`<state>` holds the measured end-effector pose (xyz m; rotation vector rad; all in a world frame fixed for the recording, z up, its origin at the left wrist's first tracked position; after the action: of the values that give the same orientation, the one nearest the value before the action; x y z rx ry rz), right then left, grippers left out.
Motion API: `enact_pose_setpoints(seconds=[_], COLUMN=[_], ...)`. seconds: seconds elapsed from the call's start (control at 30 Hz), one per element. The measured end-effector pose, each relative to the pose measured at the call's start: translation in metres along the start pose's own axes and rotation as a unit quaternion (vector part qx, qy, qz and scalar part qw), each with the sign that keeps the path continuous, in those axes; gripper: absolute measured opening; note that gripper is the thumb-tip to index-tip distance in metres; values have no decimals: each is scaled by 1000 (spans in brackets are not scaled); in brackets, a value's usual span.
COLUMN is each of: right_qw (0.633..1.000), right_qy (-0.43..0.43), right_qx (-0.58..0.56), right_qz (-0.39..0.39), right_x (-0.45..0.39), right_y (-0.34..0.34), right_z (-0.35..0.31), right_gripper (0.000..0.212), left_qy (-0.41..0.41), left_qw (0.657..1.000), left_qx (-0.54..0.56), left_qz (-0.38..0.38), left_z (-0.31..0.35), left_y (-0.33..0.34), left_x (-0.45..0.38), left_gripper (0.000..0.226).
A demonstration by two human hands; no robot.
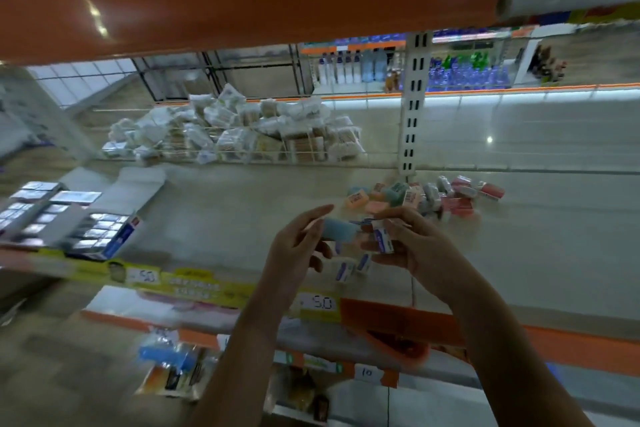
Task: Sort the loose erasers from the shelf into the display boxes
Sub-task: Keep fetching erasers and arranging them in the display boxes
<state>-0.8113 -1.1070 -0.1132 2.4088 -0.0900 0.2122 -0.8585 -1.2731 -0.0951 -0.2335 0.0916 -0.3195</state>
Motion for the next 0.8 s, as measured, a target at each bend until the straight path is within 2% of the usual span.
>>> enact_pose_setpoints(seconds=[0.13,0.3,0.47,0.67,0.8], right_qw=[997,977,958,916,885], right_qy=[14,29,-3,-33,-73], right_qx=[54,168,232,331,398], right_qz=[-61,-128,-168,-225,-230], right_x=[-14,-33,-53,-84,-100], right_y=[53,127,214,324,369], right_z=[22,63,113,186,217], right_gripper=[25,33,34,35,39], left_qy=[15,-14,-18,-20,-20], left_qw=[999,997,996,990,981], left_qx=[-6,23,-17,-58,-93], left_qz=[32,71,89,125,170], left_z=[0,-16,-32,-56,-70], left_y=[-50,-127,-222,-341,-401], left_x=[14,31,60,93,103], left_gripper=[25,20,33,36,32])
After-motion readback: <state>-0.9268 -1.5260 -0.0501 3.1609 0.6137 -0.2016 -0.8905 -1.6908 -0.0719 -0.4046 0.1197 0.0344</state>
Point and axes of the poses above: each hand's wrist, its own x-axis away from the middle knuckle, its own y-axis out of the palm, z = x × y, the point moved 9 cm from there along -x, towards the middle knuckle, and after that the axes turned 13 degrees about -x, right-handed, at the moved point
